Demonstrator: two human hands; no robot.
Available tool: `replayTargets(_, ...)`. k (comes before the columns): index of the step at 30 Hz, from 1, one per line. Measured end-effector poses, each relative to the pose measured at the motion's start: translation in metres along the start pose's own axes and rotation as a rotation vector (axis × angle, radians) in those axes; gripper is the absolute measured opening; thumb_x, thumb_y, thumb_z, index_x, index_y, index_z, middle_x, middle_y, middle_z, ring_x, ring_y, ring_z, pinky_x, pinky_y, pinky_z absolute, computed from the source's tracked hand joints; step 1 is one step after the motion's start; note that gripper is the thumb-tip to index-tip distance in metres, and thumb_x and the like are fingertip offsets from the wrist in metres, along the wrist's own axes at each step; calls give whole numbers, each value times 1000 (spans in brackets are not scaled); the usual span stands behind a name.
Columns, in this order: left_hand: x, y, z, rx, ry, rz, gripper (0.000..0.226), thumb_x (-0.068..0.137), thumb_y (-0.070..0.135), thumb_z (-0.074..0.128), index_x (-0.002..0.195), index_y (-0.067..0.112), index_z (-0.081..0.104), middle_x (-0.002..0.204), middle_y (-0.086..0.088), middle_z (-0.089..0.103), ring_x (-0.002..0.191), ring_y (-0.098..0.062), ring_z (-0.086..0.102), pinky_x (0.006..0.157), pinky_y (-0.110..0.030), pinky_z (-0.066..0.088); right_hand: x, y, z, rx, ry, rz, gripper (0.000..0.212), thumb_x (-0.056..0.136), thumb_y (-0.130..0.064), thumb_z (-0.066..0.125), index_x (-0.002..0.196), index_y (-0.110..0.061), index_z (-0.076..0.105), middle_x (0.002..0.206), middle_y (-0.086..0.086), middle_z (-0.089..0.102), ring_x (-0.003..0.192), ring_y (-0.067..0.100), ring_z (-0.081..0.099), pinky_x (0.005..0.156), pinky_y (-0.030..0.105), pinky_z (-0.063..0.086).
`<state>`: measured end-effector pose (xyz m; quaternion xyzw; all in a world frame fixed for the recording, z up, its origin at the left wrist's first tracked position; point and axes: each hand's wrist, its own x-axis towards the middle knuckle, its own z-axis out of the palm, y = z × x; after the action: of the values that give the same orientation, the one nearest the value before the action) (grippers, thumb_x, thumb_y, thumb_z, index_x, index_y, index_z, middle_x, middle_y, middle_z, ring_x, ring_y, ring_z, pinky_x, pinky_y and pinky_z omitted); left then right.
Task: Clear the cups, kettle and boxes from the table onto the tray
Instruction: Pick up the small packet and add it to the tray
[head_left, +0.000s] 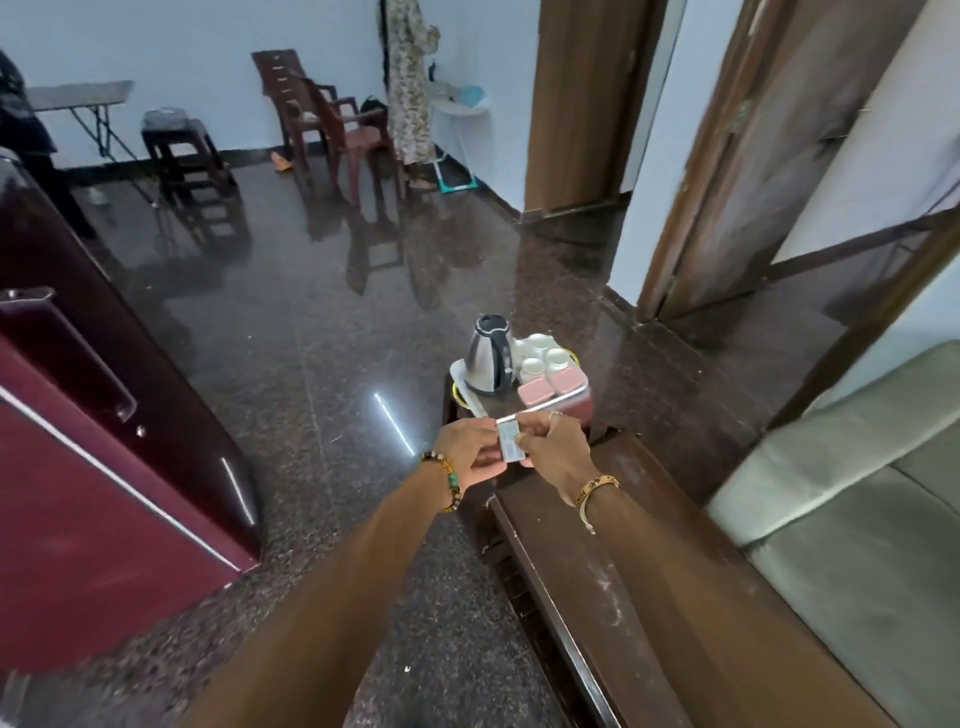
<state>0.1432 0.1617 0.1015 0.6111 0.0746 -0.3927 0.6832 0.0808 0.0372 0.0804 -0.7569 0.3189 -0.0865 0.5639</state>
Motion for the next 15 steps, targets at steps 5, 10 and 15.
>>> replayTargets(5,42,16,-50,6,44,-52,14,91,-1,57,90,12,62,83,-11,67,79,-23,65,86,-41,52,37,-8,57,-20,-59,39,33,87,0,63,118,-11,70,100,6,73,88,21,72,80,42,63)
replayTargets(10,79,59,-79,-26,48,-39,15,92,-2,54,94,11,61,84,-11,68,79,-23,66,86,-42,52,85,-39,91,-48,-70,16,36,85,1,64,120,-8,70,89,0,71,86,20,71,82,42,62)
replayTargets(15,112,111,-94,-36,55,6,19,90,-5,53,86,11,63,72,-7,70,75,-22,66,88,-42,52,133,-75,112,-79,-21,-26,38,83,-3,66,119,-13,70,89,-2,72,90,16,69,91,36,58)
